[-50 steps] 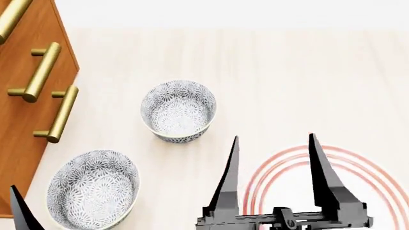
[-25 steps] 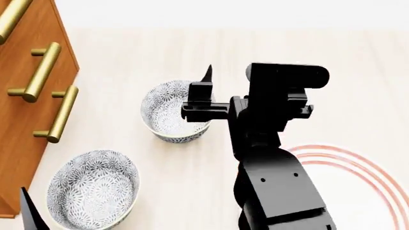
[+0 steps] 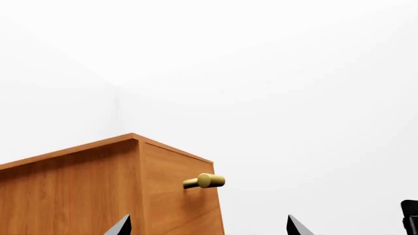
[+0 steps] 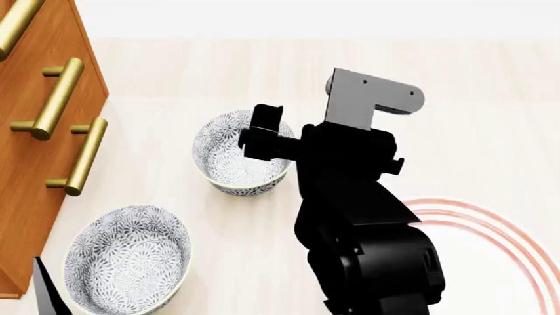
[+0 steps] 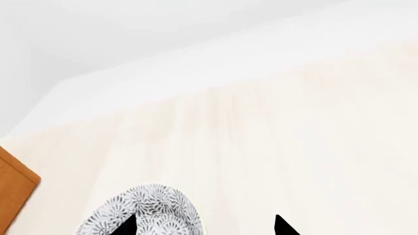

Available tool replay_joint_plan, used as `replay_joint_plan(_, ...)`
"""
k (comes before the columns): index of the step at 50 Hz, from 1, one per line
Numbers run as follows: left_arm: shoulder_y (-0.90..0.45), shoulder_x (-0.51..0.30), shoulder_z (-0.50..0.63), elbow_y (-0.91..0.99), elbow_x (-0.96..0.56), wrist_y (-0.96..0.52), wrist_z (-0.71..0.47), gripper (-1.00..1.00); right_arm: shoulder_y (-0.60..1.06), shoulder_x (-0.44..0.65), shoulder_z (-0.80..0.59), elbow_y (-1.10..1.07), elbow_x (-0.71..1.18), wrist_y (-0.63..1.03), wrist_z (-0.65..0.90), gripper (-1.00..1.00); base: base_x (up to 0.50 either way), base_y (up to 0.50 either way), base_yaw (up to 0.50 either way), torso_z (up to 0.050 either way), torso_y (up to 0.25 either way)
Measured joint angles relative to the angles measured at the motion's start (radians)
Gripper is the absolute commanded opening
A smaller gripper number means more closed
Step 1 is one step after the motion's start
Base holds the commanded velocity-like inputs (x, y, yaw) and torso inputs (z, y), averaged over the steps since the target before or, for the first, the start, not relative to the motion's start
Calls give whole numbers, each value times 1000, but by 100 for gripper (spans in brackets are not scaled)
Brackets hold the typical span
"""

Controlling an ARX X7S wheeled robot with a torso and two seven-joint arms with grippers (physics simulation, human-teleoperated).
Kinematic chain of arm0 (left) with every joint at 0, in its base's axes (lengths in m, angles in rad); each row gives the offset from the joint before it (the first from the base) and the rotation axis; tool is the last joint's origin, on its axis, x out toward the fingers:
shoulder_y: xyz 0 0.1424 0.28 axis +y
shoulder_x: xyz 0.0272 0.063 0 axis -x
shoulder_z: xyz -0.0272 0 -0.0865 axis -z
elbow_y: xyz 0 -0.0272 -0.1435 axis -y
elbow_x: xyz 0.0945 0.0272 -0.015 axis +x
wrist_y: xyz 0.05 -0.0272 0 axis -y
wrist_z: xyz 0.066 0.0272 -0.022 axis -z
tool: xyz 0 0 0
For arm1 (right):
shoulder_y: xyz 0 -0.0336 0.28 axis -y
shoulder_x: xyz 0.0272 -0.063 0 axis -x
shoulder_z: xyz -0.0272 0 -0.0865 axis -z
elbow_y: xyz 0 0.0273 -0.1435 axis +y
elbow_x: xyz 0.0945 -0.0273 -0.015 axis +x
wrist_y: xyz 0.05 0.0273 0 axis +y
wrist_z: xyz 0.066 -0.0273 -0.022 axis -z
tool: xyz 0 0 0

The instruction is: Pick up the bowl and put it in the front on the plate.

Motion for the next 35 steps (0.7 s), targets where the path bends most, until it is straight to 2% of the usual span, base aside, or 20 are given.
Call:
replay_joint_plan(17, -2, -9, 11, -3, -4, -4, -6, 100, 12, 5, -20, 27, 122, 12, 104, 100, 0, 0, 0, 0, 0)
replay_joint_plan(35, -5, -17, 23, -8, -11, -10, -11, 100, 1, 17, -91, 46, 148, -26, 120, 100, 0, 0, 0, 0, 0)
